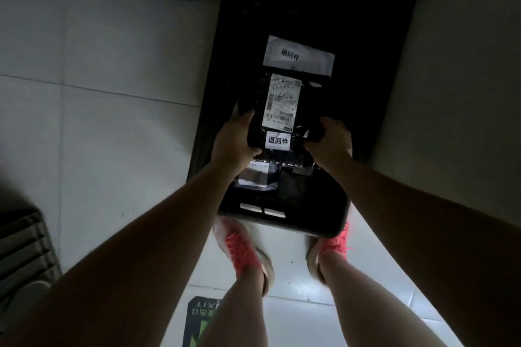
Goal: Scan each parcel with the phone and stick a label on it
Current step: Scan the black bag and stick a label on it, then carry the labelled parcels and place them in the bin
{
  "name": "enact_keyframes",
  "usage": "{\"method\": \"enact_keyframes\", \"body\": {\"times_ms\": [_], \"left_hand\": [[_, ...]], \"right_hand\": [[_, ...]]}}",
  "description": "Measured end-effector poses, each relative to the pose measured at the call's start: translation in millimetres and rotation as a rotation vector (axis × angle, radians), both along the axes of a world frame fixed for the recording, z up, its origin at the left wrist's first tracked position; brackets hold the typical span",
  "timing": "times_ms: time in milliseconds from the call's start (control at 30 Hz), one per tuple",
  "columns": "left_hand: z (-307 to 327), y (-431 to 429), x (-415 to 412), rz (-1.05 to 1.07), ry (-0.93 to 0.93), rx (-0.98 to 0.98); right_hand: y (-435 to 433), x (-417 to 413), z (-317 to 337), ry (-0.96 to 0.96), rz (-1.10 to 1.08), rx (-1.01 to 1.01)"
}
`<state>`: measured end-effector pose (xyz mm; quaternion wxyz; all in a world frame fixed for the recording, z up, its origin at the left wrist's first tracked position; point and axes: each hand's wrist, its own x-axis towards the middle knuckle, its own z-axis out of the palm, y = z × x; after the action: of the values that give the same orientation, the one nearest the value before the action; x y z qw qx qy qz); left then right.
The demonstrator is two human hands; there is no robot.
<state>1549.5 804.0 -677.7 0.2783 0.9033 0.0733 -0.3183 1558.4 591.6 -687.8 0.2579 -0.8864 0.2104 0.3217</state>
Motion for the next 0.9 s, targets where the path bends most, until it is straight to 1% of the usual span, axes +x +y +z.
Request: {"method": "enact_keyframes", "body": {"times_ms": [67,167,267,333,400,467,567,633,767,833,900], "left_hand": [[6.3,-1.0,-6.2,-0.063,-0.014,0.059],[45.9,0.9,-5.4,-0.153,-0.025,0.143],[117.4,5.3,4.6,-0.277,-0.059,0.276],[171.1,7.7,13.4,-0.421,-0.075,0.353],[239.2,9.7,27.4,-0.536,-0.098,0.403],[315.1,6.8,42.2,-0.584,-0.136,0.443],[420.2,-4.8,57.4,-0.524,-0.208,0.416],[489.0,-18.5,61.1,-0.513,-0.300,0.384],[603.3,-43.2,54.2,-0.511,-0.465,0.337],[646.6,-56.2,46.3,-0.494,-0.516,0.314],[684.0,-75.6,27.7,-0.509,-0.595,0.305]], "right_hand": [[1.8,-2.2,1.6,0.061,0.029,0.015],[4.6,-0.5,40.3,0.153,0.106,0.030],[4.1,8.5,115.2,0.182,0.206,0.012],[3.4,15.5,171.1,0.161,0.253,-0.041],[3.3,23.6,242.1,0.099,0.301,-0.102],[0.6,30.3,321.9,0.012,0.341,-0.147],[-4.8,38.5,432.6,-0.074,0.323,-0.171],[-12.9,38.3,505.5,-0.155,0.277,-0.207],[-36.3,16.5,614.9,-0.305,0.204,-0.234],[-52.8,-0.6,651.6,-0.352,0.151,-0.220],[-75.2,-27.7,684.3,-0.402,0.154,-0.225]]}}
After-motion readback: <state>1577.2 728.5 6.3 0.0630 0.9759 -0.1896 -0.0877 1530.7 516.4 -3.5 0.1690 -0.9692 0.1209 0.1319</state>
